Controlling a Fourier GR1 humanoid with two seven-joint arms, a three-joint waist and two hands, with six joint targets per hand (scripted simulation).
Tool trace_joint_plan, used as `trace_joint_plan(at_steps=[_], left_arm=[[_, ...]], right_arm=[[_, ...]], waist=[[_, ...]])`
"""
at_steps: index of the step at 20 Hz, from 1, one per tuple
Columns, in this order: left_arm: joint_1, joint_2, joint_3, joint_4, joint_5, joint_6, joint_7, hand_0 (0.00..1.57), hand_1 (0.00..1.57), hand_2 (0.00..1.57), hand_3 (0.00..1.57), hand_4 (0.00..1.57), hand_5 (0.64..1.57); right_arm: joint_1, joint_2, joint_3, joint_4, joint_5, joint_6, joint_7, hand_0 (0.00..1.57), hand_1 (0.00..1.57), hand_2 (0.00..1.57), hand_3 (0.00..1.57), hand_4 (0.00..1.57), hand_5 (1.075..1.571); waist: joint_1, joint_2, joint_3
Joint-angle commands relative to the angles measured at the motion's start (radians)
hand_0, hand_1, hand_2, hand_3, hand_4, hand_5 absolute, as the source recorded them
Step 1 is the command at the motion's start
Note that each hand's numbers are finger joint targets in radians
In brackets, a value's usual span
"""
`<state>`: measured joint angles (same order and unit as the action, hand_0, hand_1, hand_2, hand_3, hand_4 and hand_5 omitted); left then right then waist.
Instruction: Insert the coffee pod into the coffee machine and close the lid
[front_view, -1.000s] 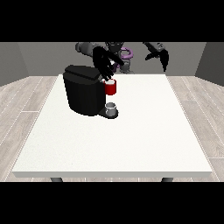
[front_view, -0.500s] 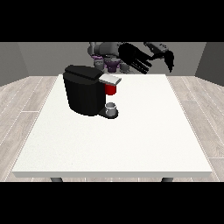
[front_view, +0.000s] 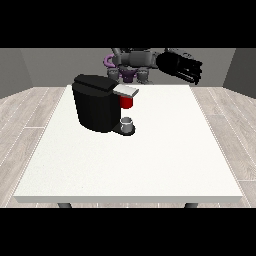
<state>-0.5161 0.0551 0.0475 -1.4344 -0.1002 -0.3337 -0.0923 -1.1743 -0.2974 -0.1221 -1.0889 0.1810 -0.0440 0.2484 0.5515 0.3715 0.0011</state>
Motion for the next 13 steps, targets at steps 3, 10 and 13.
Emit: trace_joint_plan(at_steps=[3,10,13], left_arm=[[0.041,0.013,0.005,-0.018,0.021,-0.022,0.000,0.00,0.00,0.00,0.00,0.32,1.571],[0.122,0.031,0.073,0.037,0.032,0.017,-0.015,0.00,0.00,0.00,0.00,0.27,1.571],[0.163,0.034,0.074,0.070,0.030,0.014,-0.008,0.00,0.00,0.00,0.00,0.27,1.571]], right_arm=[[0.007,0.078,0.027,0.047,-0.004,-0.009,-0.108,0.00,0.00,0.00,0.00,0.00,1.571],[0.142,0.243,0.125,-0.008,-0.019,0.006,-0.249,0.00,0.00,0.00,0.00,0.18,1.571],[0.204,0.293,0.197,-0.015,-0.054,-0.010,-0.227,0.00,0.00,0.00,0.00,0.26,1.571]], waist=[[-0.042,-0.039,-0.0014],[-0.193,-0.137,-0.0012],[-0.228,-0.212,-0.0012]])
